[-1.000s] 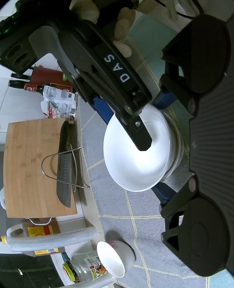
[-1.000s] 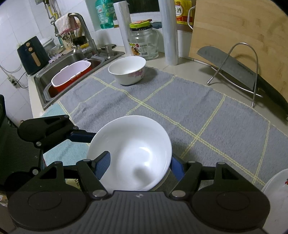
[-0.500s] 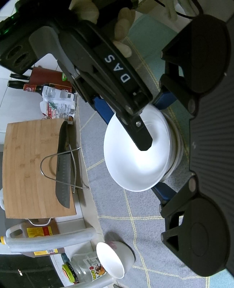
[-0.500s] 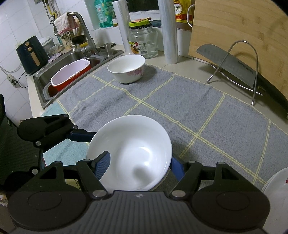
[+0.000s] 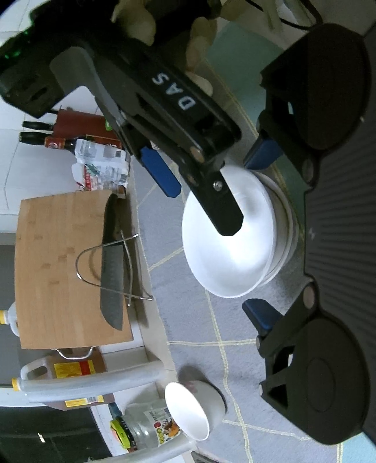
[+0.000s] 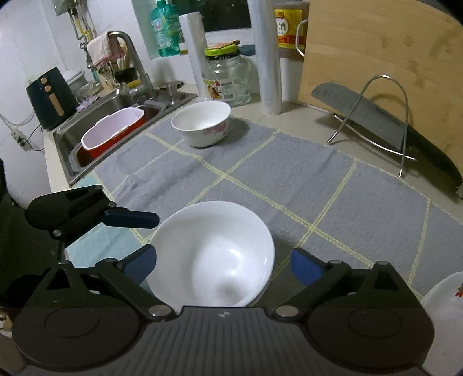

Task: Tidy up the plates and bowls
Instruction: 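Lower the bowl into the stacked bowl and open the right gripper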

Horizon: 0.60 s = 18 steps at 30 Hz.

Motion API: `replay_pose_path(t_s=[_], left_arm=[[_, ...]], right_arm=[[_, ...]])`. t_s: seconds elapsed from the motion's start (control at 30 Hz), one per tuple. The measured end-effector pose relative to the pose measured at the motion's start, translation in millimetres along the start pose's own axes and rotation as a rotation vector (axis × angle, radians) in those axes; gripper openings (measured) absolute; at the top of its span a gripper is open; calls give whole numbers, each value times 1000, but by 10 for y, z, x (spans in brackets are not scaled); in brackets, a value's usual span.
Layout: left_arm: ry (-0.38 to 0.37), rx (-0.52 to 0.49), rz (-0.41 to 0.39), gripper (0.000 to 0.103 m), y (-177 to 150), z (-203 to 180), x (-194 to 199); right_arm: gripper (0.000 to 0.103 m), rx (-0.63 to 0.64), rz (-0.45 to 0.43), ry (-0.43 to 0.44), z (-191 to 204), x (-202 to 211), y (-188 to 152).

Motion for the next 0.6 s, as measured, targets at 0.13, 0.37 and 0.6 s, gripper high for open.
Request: replay_pose_path(t_s=[0.13,0.37,0.6], left_arm=[[-4,0,-29,97,49,-3,53],[19,13,-45,97,70,35,68],[72,47,-65,97,77,108,125]], right_arm=[[103,-2,-8,-10,-14,15,2],[103,-16,-33,-39,-61,54,18],[103,-18,-59,-47,-83,112,24]])
Point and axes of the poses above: each gripper's, at about its wrist camera, not at the fingertips, and x roughly against the way its jaws point, z to its left, y to its top, the point moved 8 cm from there along -x, roughly the way its jaws point, and after that the axes turned 7 degrees about x, right-handed, at the moved point
